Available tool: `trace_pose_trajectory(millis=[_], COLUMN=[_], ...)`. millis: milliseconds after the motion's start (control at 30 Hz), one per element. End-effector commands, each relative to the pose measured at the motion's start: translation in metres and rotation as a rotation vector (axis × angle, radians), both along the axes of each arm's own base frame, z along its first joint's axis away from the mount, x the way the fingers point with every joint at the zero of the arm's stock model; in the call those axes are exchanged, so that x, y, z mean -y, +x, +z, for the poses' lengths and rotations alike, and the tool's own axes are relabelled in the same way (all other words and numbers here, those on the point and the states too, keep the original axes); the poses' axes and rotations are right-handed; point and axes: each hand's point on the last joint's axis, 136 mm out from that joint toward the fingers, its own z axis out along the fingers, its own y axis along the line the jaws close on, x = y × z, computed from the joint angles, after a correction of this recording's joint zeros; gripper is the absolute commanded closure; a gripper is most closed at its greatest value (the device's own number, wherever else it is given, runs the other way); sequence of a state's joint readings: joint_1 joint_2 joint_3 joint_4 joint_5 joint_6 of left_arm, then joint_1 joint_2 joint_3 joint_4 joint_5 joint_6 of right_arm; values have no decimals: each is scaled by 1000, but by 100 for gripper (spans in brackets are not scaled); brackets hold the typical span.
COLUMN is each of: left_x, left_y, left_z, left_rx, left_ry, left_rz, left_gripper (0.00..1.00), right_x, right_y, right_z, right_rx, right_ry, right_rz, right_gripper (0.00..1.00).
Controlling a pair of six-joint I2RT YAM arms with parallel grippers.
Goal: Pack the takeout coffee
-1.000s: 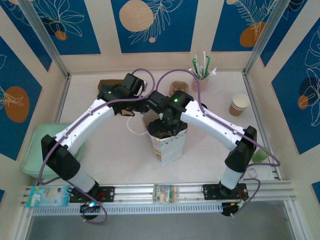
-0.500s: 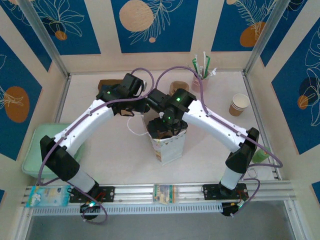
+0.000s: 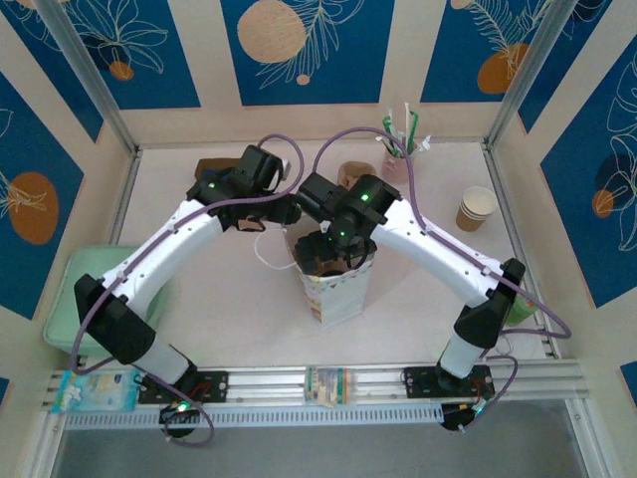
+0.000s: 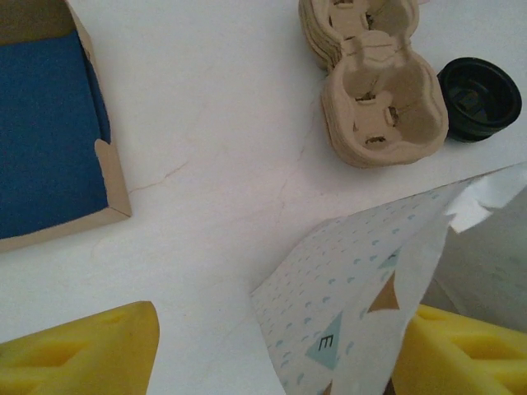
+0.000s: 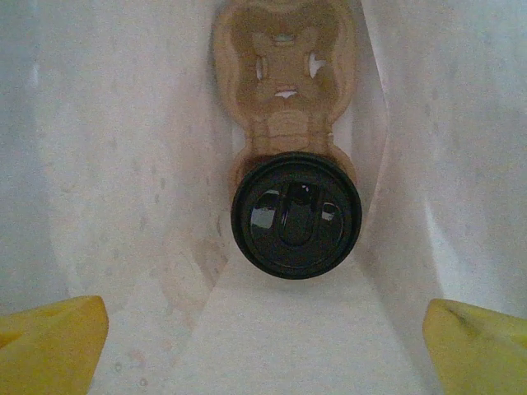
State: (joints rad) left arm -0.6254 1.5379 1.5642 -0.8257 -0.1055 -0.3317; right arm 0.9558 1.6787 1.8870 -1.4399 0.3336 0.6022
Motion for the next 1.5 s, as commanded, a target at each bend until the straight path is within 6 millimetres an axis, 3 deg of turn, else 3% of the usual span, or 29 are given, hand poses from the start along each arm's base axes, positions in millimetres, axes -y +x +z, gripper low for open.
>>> trace_pose_trajectory(millis=[0,333,867,1033,1233,1367,1467], left_x=[-3,-5,-15,-13,-8,-3,1], left_y=[-4,-9,-33,-41,-55,-63,-65], left_z=[24,37,44,48,36,21,14], left_rx=[36,56,41,26,-42,-86,-105], left_ry=[-40,-72,-122,-156,-188,-220,-231], left_rz=[-3,3,10,-4,-26,-32,-38], left_gripper=[26,21,19,18,18,18,19], right_x=[-2,1,30,34,37,36,33], right_y=[-6,-2,28,43,63,73,78], right_z=[25,46,70,67,55,42,33], right_rx=[39,109,206,215,195,165,144], right_ry=[66,109,164,154,126,122,121], right_rz=[36,52,-31,-42,-54,-55,-52], right_gripper=[1,1,1,1,2,9,20])
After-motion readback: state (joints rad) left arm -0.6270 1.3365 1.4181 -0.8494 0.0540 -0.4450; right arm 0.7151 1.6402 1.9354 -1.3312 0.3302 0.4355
